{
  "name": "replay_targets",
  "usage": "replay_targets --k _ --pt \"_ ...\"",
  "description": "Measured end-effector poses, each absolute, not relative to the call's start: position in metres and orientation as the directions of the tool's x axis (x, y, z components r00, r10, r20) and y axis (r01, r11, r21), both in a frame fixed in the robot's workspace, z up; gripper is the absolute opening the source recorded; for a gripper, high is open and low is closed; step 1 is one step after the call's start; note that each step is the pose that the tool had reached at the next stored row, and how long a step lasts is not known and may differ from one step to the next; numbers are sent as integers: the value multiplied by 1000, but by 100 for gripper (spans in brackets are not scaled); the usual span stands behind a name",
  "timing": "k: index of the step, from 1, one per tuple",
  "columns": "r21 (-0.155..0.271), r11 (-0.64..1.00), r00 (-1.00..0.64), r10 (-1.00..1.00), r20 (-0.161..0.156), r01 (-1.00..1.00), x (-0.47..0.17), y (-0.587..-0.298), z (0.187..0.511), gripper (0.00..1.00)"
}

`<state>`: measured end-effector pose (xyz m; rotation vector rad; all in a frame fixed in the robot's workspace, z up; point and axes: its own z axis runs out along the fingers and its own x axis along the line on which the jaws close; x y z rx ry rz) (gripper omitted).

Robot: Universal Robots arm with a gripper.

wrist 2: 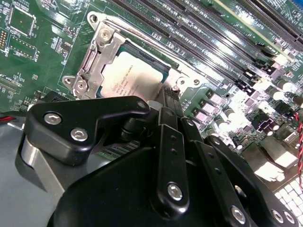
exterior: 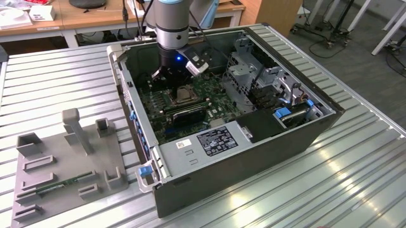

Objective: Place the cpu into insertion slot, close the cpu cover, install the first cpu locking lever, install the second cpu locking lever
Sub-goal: 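Close the cpu cover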

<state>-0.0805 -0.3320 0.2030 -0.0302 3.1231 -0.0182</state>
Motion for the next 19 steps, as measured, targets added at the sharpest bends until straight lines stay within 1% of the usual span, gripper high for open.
replay_targets --k 19 --pt "-13 1000 -1000 -19 -18 -19 -81 -332 198 11"
